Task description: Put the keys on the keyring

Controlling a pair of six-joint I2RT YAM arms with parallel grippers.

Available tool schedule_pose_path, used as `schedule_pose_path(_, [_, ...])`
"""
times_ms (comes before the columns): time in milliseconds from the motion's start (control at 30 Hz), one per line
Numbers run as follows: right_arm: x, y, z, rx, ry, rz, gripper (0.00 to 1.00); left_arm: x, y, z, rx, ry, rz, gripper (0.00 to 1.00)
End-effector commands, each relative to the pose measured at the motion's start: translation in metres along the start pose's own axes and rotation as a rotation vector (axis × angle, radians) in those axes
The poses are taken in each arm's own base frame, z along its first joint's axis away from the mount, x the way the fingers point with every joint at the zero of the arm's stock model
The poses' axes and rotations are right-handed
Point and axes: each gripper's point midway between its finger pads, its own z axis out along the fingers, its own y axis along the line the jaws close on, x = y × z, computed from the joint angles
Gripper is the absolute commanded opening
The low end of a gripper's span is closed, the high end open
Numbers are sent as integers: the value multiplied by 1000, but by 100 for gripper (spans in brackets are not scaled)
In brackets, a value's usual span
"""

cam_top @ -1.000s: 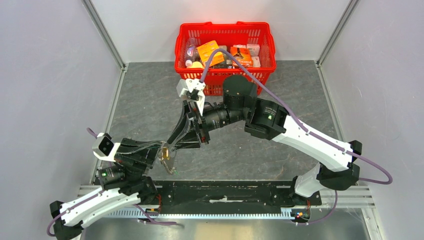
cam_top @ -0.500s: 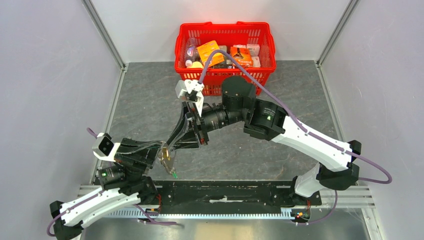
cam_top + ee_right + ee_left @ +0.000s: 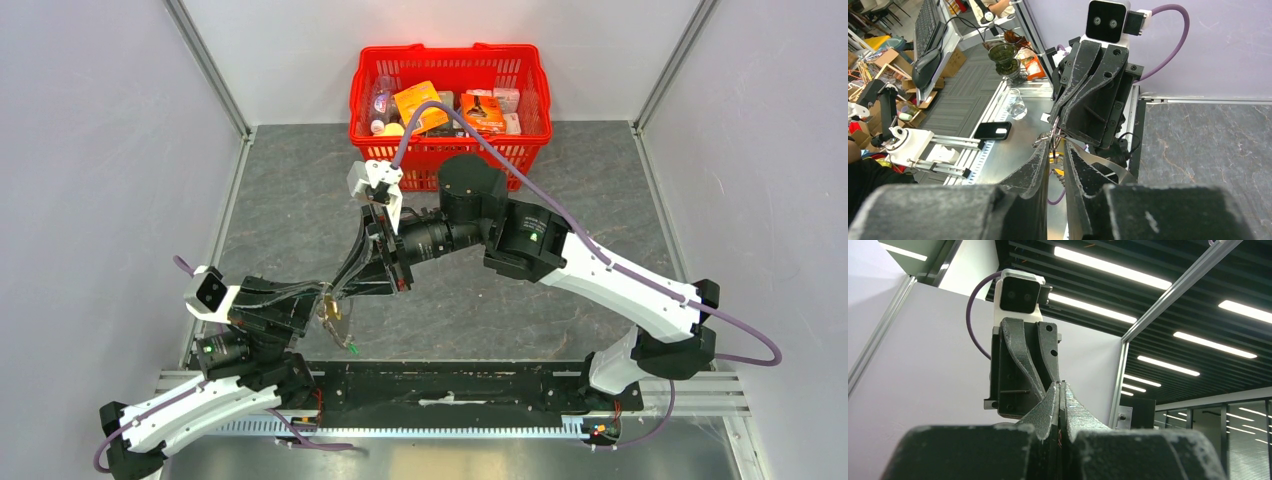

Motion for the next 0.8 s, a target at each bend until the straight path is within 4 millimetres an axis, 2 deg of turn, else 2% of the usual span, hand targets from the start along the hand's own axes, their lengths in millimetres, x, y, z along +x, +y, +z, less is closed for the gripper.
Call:
schedule_pose_path(0, [-18, 5, 0, 3, -53, -49, 20, -16, -7, 7, 18, -61, 8, 2])
schedule_pose_path(167, [-20, 6, 0, 2, -57, -57, 10, -16, -7, 7, 20, -58, 8, 2])
schedule_pose_path(233, [-21, 5, 0, 3, -56, -58, 1, -14, -7, 6, 18, -54, 5, 2])
schedule_pose_path(267, [-21, 5, 0, 7, -58, -60, 0, -14, -6, 5, 16, -52, 3, 2])
schedule_pose_path(467, [-24, 9, -2, 1, -45, -54, 0, -6, -3, 1, -6, -8, -14, 2])
schedule_pose_path(633, [-16, 7, -12, 56, 5, -22, 0, 24, 0, -4, -110, 249, -59, 6])
schedule_pose_path(700, [-7, 7, -20, 84, 43, -12, 0, 24, -5, -12, -139, 314, -69, 10])
schedule_pose_path(767, [4, 9, -32, 107, 96, -7, 0, 15, -11, -22, -177, 346, -64, 12])
